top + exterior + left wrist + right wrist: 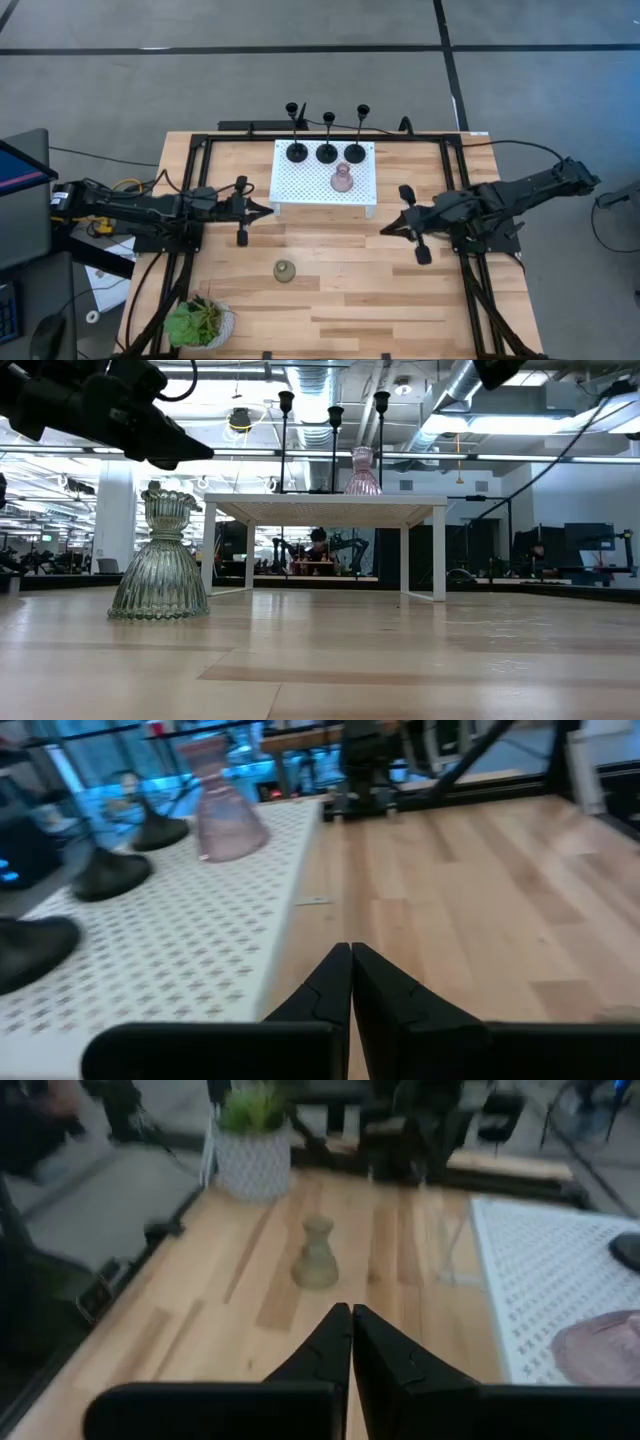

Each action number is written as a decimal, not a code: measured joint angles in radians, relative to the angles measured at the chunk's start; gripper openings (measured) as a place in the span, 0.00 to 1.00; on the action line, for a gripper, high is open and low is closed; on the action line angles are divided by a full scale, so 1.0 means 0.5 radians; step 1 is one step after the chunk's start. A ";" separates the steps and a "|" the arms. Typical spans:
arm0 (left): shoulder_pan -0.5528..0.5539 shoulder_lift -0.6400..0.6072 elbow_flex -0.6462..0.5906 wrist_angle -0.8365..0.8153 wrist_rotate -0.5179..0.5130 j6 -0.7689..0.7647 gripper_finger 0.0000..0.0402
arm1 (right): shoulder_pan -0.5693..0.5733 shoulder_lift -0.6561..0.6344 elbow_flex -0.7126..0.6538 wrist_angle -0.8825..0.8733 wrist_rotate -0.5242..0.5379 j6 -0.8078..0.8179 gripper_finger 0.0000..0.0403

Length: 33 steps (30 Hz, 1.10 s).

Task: Pick & Place candle stick holders
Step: Put the green glass candle holder on the shelf

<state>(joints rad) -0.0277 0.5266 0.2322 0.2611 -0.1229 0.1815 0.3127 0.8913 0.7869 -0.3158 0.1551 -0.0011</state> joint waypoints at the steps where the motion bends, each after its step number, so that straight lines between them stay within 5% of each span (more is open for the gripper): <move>1: 0.000 -0.001 0.000 0.001 0.044 -0.001 0.03 | -0.008 -0.054 -0.075 0.095 -0.030 -0.005 0.01; 9: -0.001 -0.002 0.000 -0.288 0.497 -0.001 0.02 | -0.084 -0.382 -0.682 0.755 -0.249 -0.002 0.01; 16: -0.142 -0.001 0.000 -0.351 0.989 0.124 0.01 | -0.083 -0.412 -1.006 1.195 -0.258 0.002 0.00; 21: -0.353 0.069 0.000 -0.296 0.948 0.204 0.01 | -0.083 -0.364 -1.073 1.361 -0.258 0.003 0.00; 26: -0.550 0.282 0.000 -0.135 0.682 0.207 0.01 | -0.083 -0.344 -1.072 1.397 -0.258 0.002 0.00; 33: -0.592 0.551 0.000 0.023 0.470 0.265 0.02 | -0.083 -0.344 -1.073 1.389 -0.258 0.002 0.00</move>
<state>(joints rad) -0.3237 0.8019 0.2321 0.2728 0.1120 0.3139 0.2710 0.7193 0.2504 0.3785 0.0261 -0.0002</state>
